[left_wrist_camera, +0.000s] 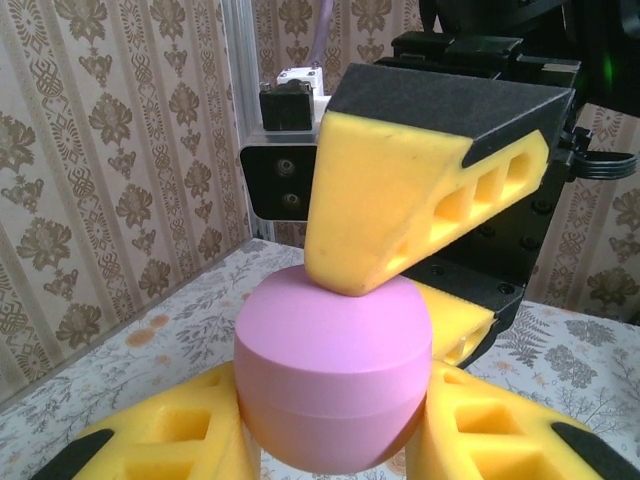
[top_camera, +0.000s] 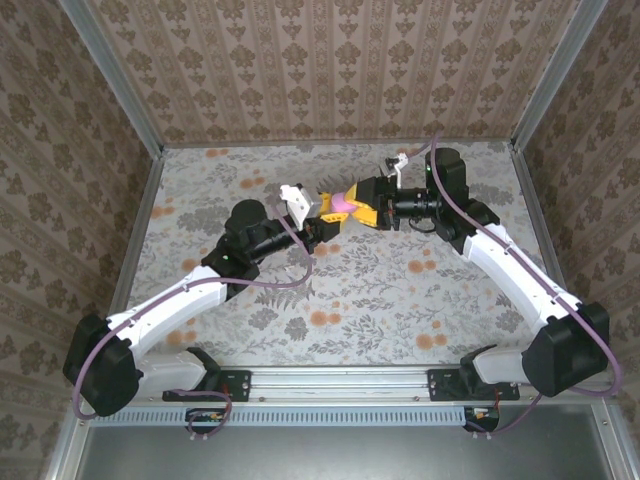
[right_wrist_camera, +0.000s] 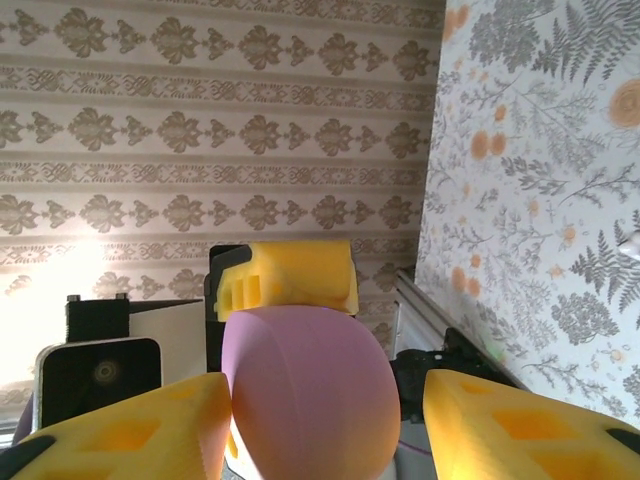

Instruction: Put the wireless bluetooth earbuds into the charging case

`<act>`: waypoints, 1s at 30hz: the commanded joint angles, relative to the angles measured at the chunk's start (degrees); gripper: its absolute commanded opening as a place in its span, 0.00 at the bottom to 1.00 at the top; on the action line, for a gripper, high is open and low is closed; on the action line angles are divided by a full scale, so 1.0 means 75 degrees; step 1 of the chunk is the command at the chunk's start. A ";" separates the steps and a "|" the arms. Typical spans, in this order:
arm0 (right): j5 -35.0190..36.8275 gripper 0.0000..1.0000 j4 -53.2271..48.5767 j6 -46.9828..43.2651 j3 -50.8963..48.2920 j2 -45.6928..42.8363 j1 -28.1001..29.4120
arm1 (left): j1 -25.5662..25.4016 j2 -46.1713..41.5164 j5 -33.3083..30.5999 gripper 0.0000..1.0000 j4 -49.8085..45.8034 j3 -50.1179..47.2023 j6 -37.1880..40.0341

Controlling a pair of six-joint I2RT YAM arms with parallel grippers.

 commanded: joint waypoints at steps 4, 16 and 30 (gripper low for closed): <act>-0.0469 0.51 0.1224 0.0814 -0.0216 0.0100 0.0010 | 0.0003 -0.0035 0.0049 0.35 0.0532 0.0064 -0.0194; -0.0455 0.32 0.1761 0.1184 -0.0352 0.0132 -0.0007 | 0.0000 -0.0029 -0.0032 0.37 0.0441 0.0025 -0.0208; 0.1565 0.22 0.0534 -0.0003 -0.0793 -0.0514 -0.0397 | 0.0000 -0.0285 -0.0448 0.75 -0.0680 0.0140 0.0205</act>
